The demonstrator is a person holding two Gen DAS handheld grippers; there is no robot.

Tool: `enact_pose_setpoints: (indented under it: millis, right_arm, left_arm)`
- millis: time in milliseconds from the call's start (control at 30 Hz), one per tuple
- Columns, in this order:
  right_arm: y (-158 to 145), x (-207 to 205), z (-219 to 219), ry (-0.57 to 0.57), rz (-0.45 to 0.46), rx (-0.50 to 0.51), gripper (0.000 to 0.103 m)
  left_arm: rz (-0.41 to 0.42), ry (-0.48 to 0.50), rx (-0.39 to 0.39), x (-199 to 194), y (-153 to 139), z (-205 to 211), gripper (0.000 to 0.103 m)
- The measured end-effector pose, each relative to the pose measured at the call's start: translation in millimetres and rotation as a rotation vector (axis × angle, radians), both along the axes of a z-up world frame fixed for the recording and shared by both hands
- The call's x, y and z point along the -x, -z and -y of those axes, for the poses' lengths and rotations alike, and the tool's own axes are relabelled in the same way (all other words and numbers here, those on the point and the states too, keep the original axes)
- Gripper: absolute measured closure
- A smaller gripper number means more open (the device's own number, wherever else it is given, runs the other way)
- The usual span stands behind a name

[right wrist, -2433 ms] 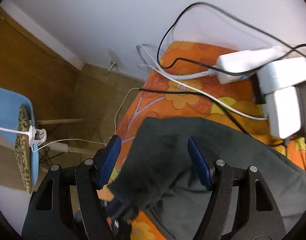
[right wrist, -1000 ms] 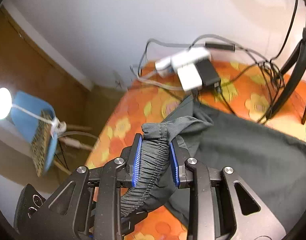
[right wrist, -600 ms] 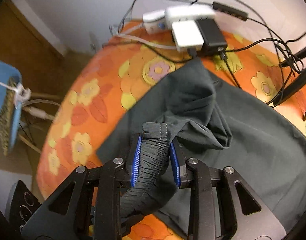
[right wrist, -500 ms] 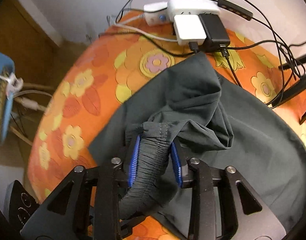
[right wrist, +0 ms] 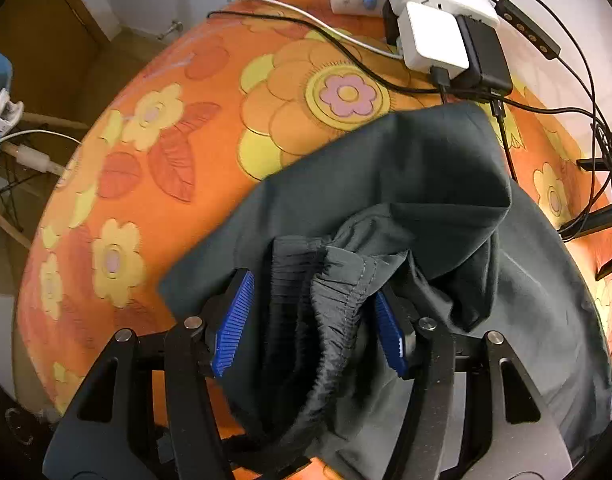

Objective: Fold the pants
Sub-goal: 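Lift the waistband with both tools and carry it over toward the cuffs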

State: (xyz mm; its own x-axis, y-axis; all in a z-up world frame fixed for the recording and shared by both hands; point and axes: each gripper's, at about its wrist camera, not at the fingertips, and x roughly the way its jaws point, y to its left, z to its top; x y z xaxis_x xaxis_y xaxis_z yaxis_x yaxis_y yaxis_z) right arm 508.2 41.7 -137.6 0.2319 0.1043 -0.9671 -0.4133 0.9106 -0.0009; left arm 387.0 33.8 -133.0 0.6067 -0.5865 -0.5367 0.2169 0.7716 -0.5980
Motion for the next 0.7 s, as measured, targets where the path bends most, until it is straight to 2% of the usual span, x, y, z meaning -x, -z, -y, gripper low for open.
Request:
enact_pose_setpoints:
  millis: [33, 67, 133, 167, 200, 300, 467, 700]
  right_arm:
    - [-1.1, 0.7, 1.9, 0.004, 0.008, -0.006, 0.043]
    - [-2.3, 2.0, 3.8, 0.009, 0.021, -0.003, 0.051]
    - [-4.9, 5.0, 11.0, 0.016, 0.038, -0.020, 0.060]
    - [-6.9, 5.0, 17.4, 0.030, 0.037, -0.047, 0.068]
    - [-8.4, 4.3, 23.3, 0.043, 0.027, -0.082, 0.071]
    - [-17.0, 5.7, 46.0, 0.104, 0.022, -0.197, 0.073]
    - [-41.3, 21.5, 87.9, 0.163, 0.070, -0.359, 0.073]
    - [-93.2, 55.7, 162.1, 0.246, 0.146, -0.556, 0.074]
  left_arm:
    - [0.001, 0.000, -0.005, 0.4, 0.2, 0.5, 0.095]
    - [0.000, 0.001, -0.011, 0.9, 0.2, 1.3, 0.095]
    - [0.001, 0.003, -0.019, 1.8, 0.0, 2.5, 0.095]
    - [0.002, 0.003, -0.028, 2.4, 0.4, 2.8, 0.095]
    - [0.003, 0.005, -0.036, 3.2, -0.3, 4.3, 0.095]
    - [0.013, 0.013, -0.073, 8.4, -3.3, 10.1, 0.095]
    - [0.026, 0.036, -0.134, 20.6, -15.9, 22.7, 0.095]
    - [0.120, 0.094, -0.214, 39.7, -64.6, 60.4, 0.095]
